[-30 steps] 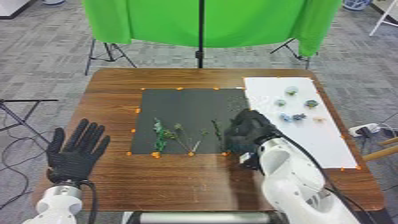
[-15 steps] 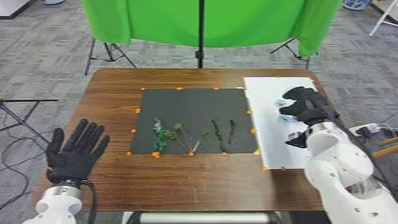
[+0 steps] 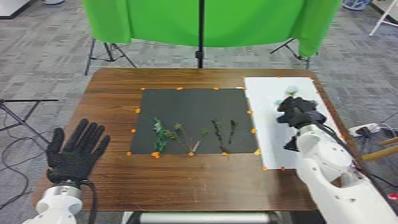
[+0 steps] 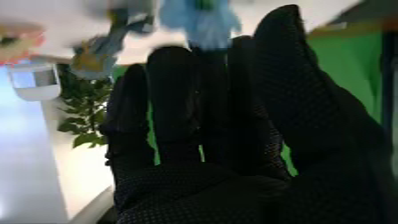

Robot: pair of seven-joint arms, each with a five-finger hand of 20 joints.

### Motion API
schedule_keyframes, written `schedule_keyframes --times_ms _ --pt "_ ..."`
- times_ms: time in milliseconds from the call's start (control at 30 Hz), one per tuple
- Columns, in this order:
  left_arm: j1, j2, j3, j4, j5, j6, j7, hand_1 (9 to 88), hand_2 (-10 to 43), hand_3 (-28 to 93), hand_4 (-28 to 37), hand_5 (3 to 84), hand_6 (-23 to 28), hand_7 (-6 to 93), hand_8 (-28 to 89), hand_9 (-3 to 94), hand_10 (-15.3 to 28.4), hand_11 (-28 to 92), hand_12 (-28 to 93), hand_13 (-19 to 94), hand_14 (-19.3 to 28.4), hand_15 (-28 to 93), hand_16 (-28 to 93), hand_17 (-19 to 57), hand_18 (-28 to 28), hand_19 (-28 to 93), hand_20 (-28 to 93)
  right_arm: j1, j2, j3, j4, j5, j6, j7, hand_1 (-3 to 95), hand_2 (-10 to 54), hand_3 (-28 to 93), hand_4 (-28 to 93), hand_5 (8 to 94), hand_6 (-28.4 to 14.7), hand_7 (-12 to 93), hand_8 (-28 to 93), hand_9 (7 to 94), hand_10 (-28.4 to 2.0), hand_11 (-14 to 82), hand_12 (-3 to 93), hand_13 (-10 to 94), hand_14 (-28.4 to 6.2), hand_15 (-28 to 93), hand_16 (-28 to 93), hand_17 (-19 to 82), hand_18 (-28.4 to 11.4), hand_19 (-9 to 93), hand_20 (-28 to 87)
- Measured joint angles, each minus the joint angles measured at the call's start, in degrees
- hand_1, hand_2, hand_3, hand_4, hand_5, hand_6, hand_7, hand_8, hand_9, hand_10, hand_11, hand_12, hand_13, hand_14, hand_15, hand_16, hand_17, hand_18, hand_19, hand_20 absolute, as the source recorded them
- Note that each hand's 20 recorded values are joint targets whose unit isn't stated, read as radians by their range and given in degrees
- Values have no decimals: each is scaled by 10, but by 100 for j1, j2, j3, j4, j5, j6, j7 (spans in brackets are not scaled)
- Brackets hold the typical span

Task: Arrange flowers

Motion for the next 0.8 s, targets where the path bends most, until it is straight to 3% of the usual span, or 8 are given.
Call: schedule_keyframes --times_ms 67,233,400,633,800 --pt "-9 -3 7 2 0 1 -1 261 101 687 -283 443 83 111 -98 391 142 169 98 317 129 206 -21 -59 134 335 129 128 -7 -129 181 -88 28 0 709 -95 491 -282 695 22 190 -48 768 -90 94 364 599 -98 744 385 291 -194 800 506" --pt "-18 -8 23 3 0 1 -3 262 102 687 -283 443 83 111 -97 391 142 169 99 317 128 207 -21 -59 134 336 129 161 -34 -178 296 -249 359 -3 714 -95 563 -283 751 20 252 1 824 -86 118 436 626 -89 704 461 312 -190 796 514" --pt "-18 -13 23 3 0 3 -3 262 101 688 -283 443 83 111 -98 391 142 170 99 318 129 207 -21 -59 134 336 129 87 -36 -180 234 -214 747 -8 710 -95 585 -283 765 21 266 4 840 -85 121 446 645 -88 689 475 321 -194 795 518" --pt "-14 -14 16 3 0 5 -1 261 101 689 -283 443 83 111 -98 391 142 169 98 317 128 206 -21 -59 134 335 128 105 60 -403 -350 531 801 -4 708 -95 592 -283 765 20 267 5 840 -86 120 450 646 -88 687 481 323 -196 797 521" --pt "4 -12 13 -1 -8 12 17 261 102 689 -283 443 83 111 -98 391 142 169 99 318 129 207 -21 -59 134 335 128 590 50 -1130 -694 1186 737 -52 701 -95 603 -283 762 19 267 5 840 -85 118 448 643 -89 691 482 323 -198 800 521"
